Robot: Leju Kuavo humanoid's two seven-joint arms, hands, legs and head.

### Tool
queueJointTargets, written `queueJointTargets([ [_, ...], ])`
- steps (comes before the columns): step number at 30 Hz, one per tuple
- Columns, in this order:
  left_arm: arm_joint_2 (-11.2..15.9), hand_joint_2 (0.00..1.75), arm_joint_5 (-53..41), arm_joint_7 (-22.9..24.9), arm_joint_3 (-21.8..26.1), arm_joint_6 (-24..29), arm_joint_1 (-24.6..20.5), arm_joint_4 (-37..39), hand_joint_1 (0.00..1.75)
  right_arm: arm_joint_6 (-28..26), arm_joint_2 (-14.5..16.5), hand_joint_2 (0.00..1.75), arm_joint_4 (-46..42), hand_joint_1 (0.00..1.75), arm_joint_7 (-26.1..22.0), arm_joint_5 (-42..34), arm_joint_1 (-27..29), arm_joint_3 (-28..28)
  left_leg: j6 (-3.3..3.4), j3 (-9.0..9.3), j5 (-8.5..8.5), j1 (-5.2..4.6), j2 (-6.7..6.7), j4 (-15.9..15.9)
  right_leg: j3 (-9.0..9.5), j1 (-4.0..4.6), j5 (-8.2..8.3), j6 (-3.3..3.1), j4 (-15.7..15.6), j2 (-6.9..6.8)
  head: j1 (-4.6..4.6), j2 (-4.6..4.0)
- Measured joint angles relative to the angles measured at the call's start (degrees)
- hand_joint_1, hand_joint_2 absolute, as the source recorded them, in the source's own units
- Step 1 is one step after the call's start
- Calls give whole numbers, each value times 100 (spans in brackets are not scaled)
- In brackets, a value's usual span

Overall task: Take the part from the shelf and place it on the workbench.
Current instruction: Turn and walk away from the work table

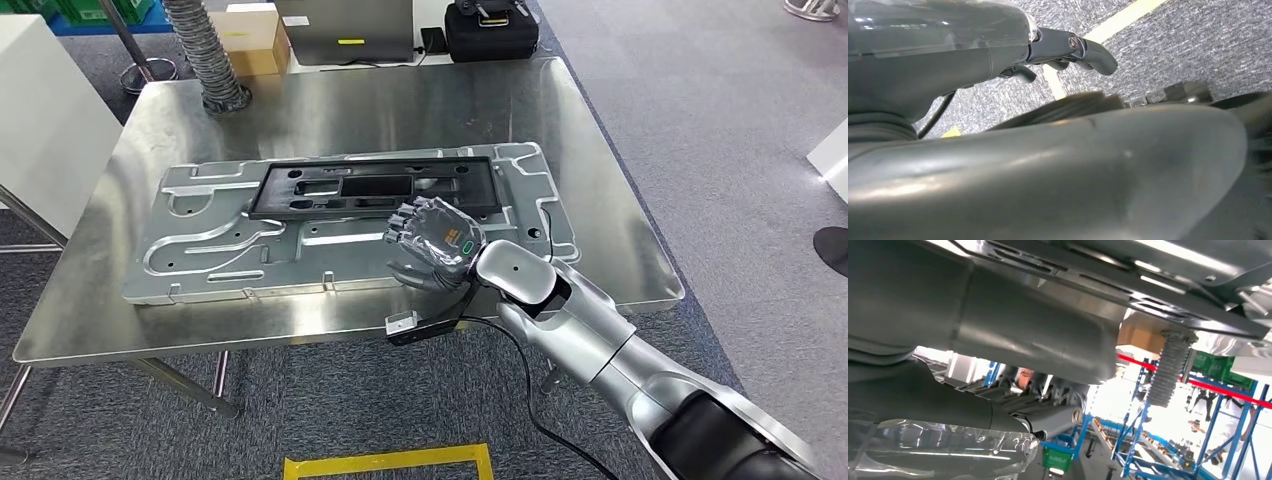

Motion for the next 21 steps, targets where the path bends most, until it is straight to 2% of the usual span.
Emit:
queueJointTargets([
  [2,6,0,4,0,0,1,-5,1,0,4,0,0,-1,175,-1,0,-3,5,38,422,234,-4,-2,-742,-36,12,2,34,56,2,1,0],
  [3,8,0,6,0,-1,1,-7,1,0,4,0,0,-2,175,-1,-1,-6,6,66,534,284,-8,-4,-965,-58,20,10,62,78,5,1,0],
  [4,8,0,6,1,-1,1,-7,2,0,4,1,0,-2,175,-1,-1,-7,8,98,565,284,-19,-7,-1050,-80,28,23,95,89,7,1,0],
  [6,10,0,6,2,0,1,-1,3,0,5,2,0,-2,174,-1,-2,-9,14,169,540,332,-28,-11,-1067,-107,22,53,162,88,10,1,0],
  [7,10,0,6,2,1,1,-1,4,0,5,2,0,-2,162,-1,-2,-12,16,209,531,362,-26,-8,-1084,-125,14,19,195,119,13,1,0],
  [8,11,0,6,2,1,1,-4,5,0,5,2,0,-2,151,-1,-3,-17,16,249,517,394,-18,-4,-1102,-176,4,-82,229,236,16,1,0],
  [10,11,0,6,2,0,1,-11,8,0,6,2,0,-1,140,-1,-4,-25,16,303,468,447,-9,8,-1118,-412,-13,-464,288,808,22,1,0],
  [11,11,0,6,2,-1,1,-10,8,0,7,2,0,0,147,-1,-4,-22,17,314,433,469,-12,11,-1115,-576,-19,-673,309,1214,22,1,0],
  [12,12,0,6,2,0,-1,-7,9,0,9,2,0,1,158,-1,-4,-16,21,316,399,490,-14,13,-1112,-706,-26,-812,321,1549,22,1,0],
  [13,13,0,6,2,0,-3,-4,9,0,11,2,0,1,163,-1,-4,-9,24,315,369,511,-16,13,-1108,-750,-30,-850,324,1713,22,1,0],
  [14,13,0,6,2,0,-5,-2,9,0,14,2,0,1,168,-1,-4,-4,26,310,345,529,-17,10,-1105,-674,-33,-780,315,1643,22,1,0],
  [15,13,0,6,2,1,-7,-1,9,0,16,2,0,1,165,-1,-4,-5,26,302,332,543,-20,5,-1103,-480,-33,-624,295,1337,22,1,0],
  [17,11,0,6,2,1,-10,-2,10,0,19,2,0,1,79,-1,-5,-21,23,272,317,570,-31,-2,-1099,13,-8,-323,221,489,20,1,0],
  [18,11,0,6,2,1,-13,-3,11,0,19,2,0,0,36,-1,-8,-31,22,248,306,586,-34,-1,-1099,165,13,-247,186,198,19,1,0],
  [19,11,0,6,2,0,-16,-4,15,0,19,2,0,-1,0,1,-14,-37,21,220,293,604,-33,3,-1100,230,35,-222,156,49,20,1,0],
  [21,13,0,6,0,0,-19,-2,24,0,18,1,0,-2,0,5,-26,-38,21,154,279,648,-31,9,-1122,211,49,-192,109,3,26,1,0],
])
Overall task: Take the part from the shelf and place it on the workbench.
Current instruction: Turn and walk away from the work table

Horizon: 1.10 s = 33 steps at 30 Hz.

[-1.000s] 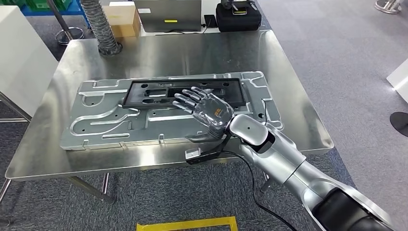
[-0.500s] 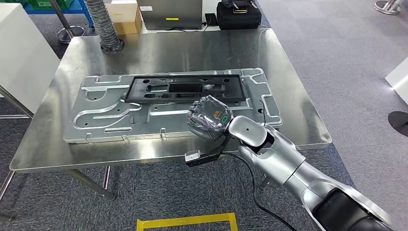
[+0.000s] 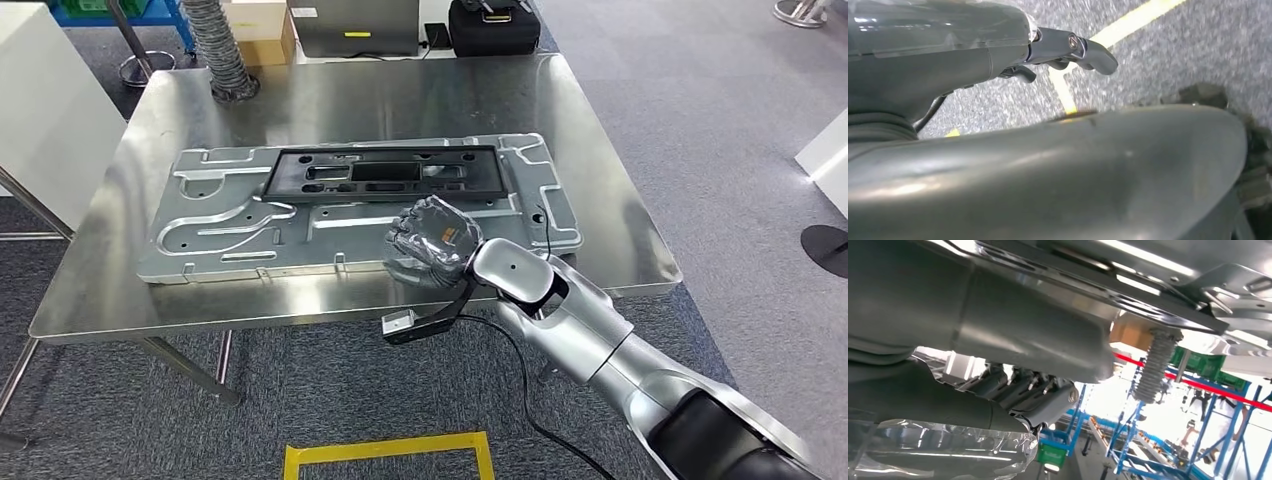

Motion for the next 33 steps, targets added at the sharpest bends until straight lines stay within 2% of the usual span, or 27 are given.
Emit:
queueJointTargets([
  [2,7,0,0,-3,-1,0,3,4,0,-3,-3,0,0,0,9,-7,1,-2,-59,-45,-76,-1,-4,73,-5,-31,80,-54,-75,-13,-1,0],
  [3,11,0,0,-4,-1,0,5,5,0,-5,-4,0,0,0,15,-8,-1,-2,-85,-122,-216,-1,-7,248,-14,-49,123,-81,-116,-21,-1,0],
  [5,22,0,0,-7,-1,1,8,6,0,-11,-3,0,1,0,23,-11,9,3,-124,-410,-649,13,-9,953,-67,-52,181,-113,-134,-28,-1,0],
  [6,27,0,0,-7,-1,1,12,7,0,-16,-3,0,2,0,27,-13,22,8,-138,-551,-820,19,-9,1324,-106,-47,199,-118,-120,-29,-1,0],
  [7,31,0,1,-8,-1,1,18,7,0,-21,-3,0,2,0,32,-14,36,13,-147,-625,-901,22,-8,1559,-145,-43,213,-117,-101,-29,-1,0],
  [8,35,0,3,-8,-1,1,25,7,0,-27,-3,0,2,0,37,-15,49,18,-151,-583,-868,24,-8,1561,-180,-40,225,-112,-78,-27,-1,0],
  [9,41,0,5,-8,-1,1,30,7,0,-34,-3,0,2,0,42,-16,58,21,-148,-421,-742,27,-8,1327,-210,-40,232,-106,-52,-25,-1,0],
  [11,51,0,11,-9,-1,1,31,7,0,-50,-3,0,1,0,54,-16,63,23,-122,55,-465,29,-8,532,-259,-31,236,-77,11,-21,0,0],
  [12,54,0,13,-10,-1,1,28,8,0,-56,-4,0,1,0,57,-16,64,23,-94,216,-386,26,-11,237,-282,-23,241,-53,38,-18,-1,0],
  [13,56,0,14,-11,-1,1,27,8,0,-62,-4,0,0,0,61,-16,65,23,-62,291,-358,19,-14,83,-302,-14,251,-22,55,-16,-1,0],
  [16,61,0,15,-13,1,1,35,11,0,-67,-6,0,1,0,69,-14,67,21,45,267,-291,7,-18,33,-334,-16,288,76,62,-10,0,0],
  [17,62,0,15,-14,2,2,33,13,0,-67,-8,0,1,0,73,-14,65,18,82,256,-256,15,-14,11,-366,-23,230,107,121,-7,0,0],
  [18,61,0,15,-14,2,3,29,14,0,-68,-9,0,1,0,79,-14,62,14,114,238,-220,26,-9,-11,-438,-32,101,137,280,-2,0,0],
  [19,60,0,15,-15,2,4,26,16,0,-68,-11,0,1,0,83,-14,63,10,138,212,-190,31,-2,-22,-559,-45,-97,167,563,2,0,0],
  [21,60,0,15,-15,1,5,28,17,0,-69,-11,0,2,0,86,-13,80,9,157,142,-145,25,4,-19,-875,-60,-516,217,1347,5,0,0],
  [22,60,0,15,-15,1,5,30,18,0,-69,-11,0,3,0,86,-13,96,11,158,108,-126,22,5,-13,-973,-64,-618,229,1624,5,0,0],
  [23,60,0,15,-15,1,6,32,18,0,-69,-11,0,3,0,86,-12,108,12,156,79,-108,21,3,-6,-967,-65,-613,228,1698,5,0,0],
  [24,60,0,15,-16,2,8,33,18,0,-70,-11,0,3,2,86,-11,113,12,151,58,-95,18,-1,1,-839,-65,-505,214,1527,6,0,0],
  [25,60,0,16,-17,2,11,33,17,0,-71,-11,0,3,30,86,-11,109,10,142,47,-84,15,-6,6,-607,-59,-336,185,1155,6,0,0],
  [27,55,0,17,-24,2,19,31,19,0,-75,-11,0,2,113,86,-11,86,1,106,31,-59,0,-9,13,-144,-28,-89,102,340,2,0,0],
  [28,52,0,17,-27,2,21,29,19,0,-79,-11,0,1,154,87,-11,75,-3,82,21,-44,-6,-6,14,-19,-8,-35,67,97,0,0,0],
  [29,50,0,17,-28,2,22,28,20,0,-82,-11,0,1,170,87,-11,69,-5,55,10,-27,-7,-1,12,18,8,-28,44,-1,-1,0,0],
  [31,51,0,17,-28,1,23,28,22,0,-88,-16,0,0,175,86,-11,68,-8,-4,-3,-2,-9,8,3,5,1,23,5,-38,-4,0,0],
  [32,52,0,18,-29,1,25,30,24,0,-90,-19,0,0,175,85,-11,67,-10,-36,-22,-39,-9,7,36,6,-15,60,-23,-75,-12,0,0],
  [33,52,0,18,-29,1,27,32,25,0,-91,-22,0,0,175,84,-12,64,-12,-67,-74,-144,-10,3,157,2,-33,100,-54,-113,-21,0,0],
])
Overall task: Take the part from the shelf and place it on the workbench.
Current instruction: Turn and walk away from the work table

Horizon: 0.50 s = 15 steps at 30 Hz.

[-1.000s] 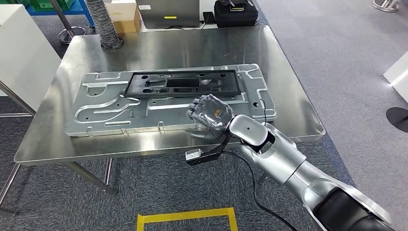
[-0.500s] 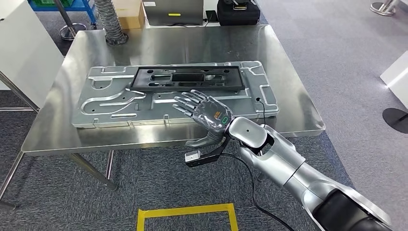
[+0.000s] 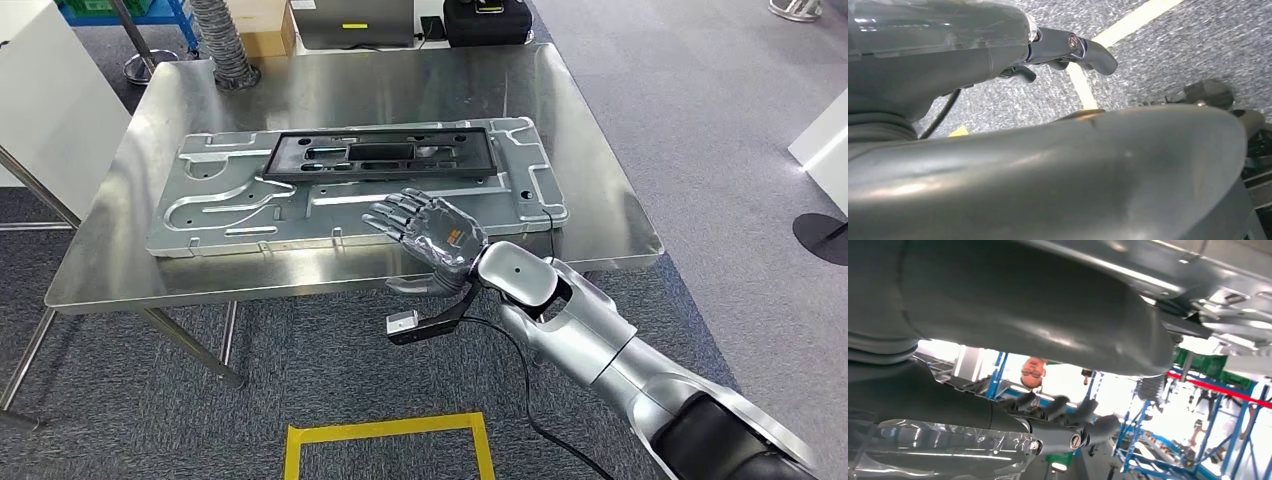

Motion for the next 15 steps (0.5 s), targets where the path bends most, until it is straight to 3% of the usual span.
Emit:
queueJointTargets([
  [3,2,0,1,-1,-1,4,5,1,0,-4,-3,0,1,175,-4,-3,12,3,-69,-395,-607,19,-6,996,-70,-10,77,-46,-26,-15,-1,0],
  [4,4,0,1,-1,0,4,8,1,0,-4,-4,0,2,175,-5,-4,24,8,-85,-510,-739,26,-6,1315,-104,-8,91,-44,-12,-15,-1,0],
  [5,6,0,0,-1,0,3,12,1,0,-4,-5,0,2,173,-5,-4,37,12,-97,-538,-768,33,-5,1455,-136,-9,103,-39,5,-14,-1,0],
  [6,9,0,-1,-1,0,1,15,1,0,-3,-7,0,2,172,-5,-4,46,14,-105,-452,-687,41,-4,1359,-165,-12,110,-32,30,-13,-1,0],
  [9,20,0,-4,-10,-1,-16,11,2,0,-2,-14,0,0,154,-4,-6,53,14,-85,179,-273,57,-5,269,-240,-10,103,16,139,-6,0,0],
  [10,22,0,-5,-14,-1,-20,8,2,0,-4,-17,0,-3,132,-4,-8,53,12,-54,300,-216,55,-9,32,-265,1,105,45,169,-3,0,0],
  [13,23,0,-6,-17,-1,-25,9,4,0,-20,-32,0,-11,20,1,-16,69,8,68,313,-169,34,-18,-69,-311,9,141,139,188,3,0,0],
  [14,23,0,-7,-17,-1,-24,8,4,0,-27,-43,0,-13,0,5,-20,75,7,109,302,-141,34,-16,-82,-328,-3,116,170,213,6,0,0],
  [15,22,0,-7,-19,-1,-23,6,4,0,-37,-57,0,-14,0,9,-23,79,4,150,287,-112,40,-13,-96,-373,-13,29,201,313,11,0,0],
])
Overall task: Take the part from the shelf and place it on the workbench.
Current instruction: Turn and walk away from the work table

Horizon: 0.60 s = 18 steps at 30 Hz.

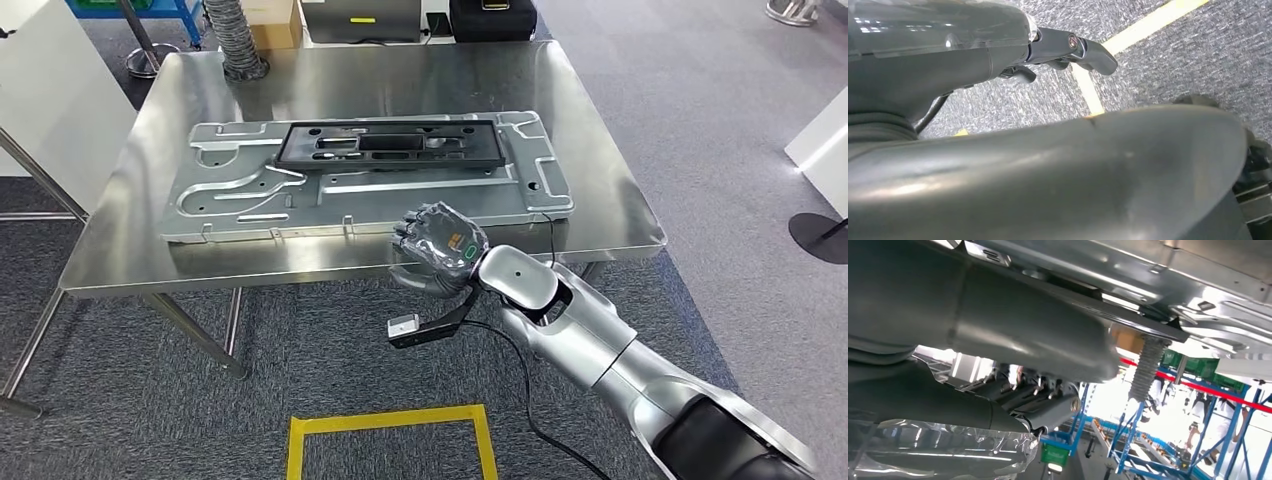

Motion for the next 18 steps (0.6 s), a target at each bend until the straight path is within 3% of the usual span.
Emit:
queueJointTargets([
  [1,-1,0,0,-2,0,0,-4,1,0,-9,-14,0,-1,0,3,-3,4,-2,36,-21,27,10,6,-13,-94,-8,-162,28,219,4,0,0],
  [3,-2,0,0,-5,0,-1,-9,1,0,-22,-31,0,-1,0,8,-5,28,-4,71,-79,66,4,13,-13,-394,-21,-589,75,953,7,0,0],
  [4,-2,0,0,-7,0,-1,-7,1,0,-25,-35,0,-1,0,13,-5,51,-4,77,-108,86,0,15,-12,-531,-27,-744,89,1308,7,0,0],
  [5,-2,0,1,-7,0,-1,-5,1,0,-26,-40,0,-1,0,19,-4,76,-4,76,-134,105,-4,14,-11,-587,-30,-797,91,1496,7,0,0],
  [6,-2,0,1,-7,0,-1,-3,1,0,-27,-44,0,-1,0,25,-2,95,-4,72,-153,121,-6,10,-10,-532,-32,-743,83,1465,7,0,0],
  [9,-6,0,3,-11,0,-2,-8,1,0,-29,-48,0,-2,0,37,18,88,-18,35,-174,159,-22,3,-8,132,-7,-277,-12,349,7,0,0],
  [11,-12,0,4,-15,0,-3,-17,2,0,-32,-48,0,-10,0,39,30,69,-34,-15,-195,188,-28,8,-7,374,34,-159,-75,-133,5,0,0],
  [15,-17,0,4,-16,0,-6,-24,3,0,-35,-48,0,-22,0,39,34,66,-42,-141,-242,168,-17,14,32,375,28,-65,-171,-276,-16,0,0],
  [16,-15,0,4,-17,0,-5,-23,3,0,-35,-47,0,-26,0,39,35,63,-43,-168,-305,41,-16,10,189,369,11,-24,-202,-315,-26,-1,0],
  [18,-12,0,4,-20,0,-3,-23,3,0,-34,-40,0,-32,0,38,44,71,-39,-211,-560,-383,-7,5,850,322,3,30,-241,-332,-34,-2,0],
])
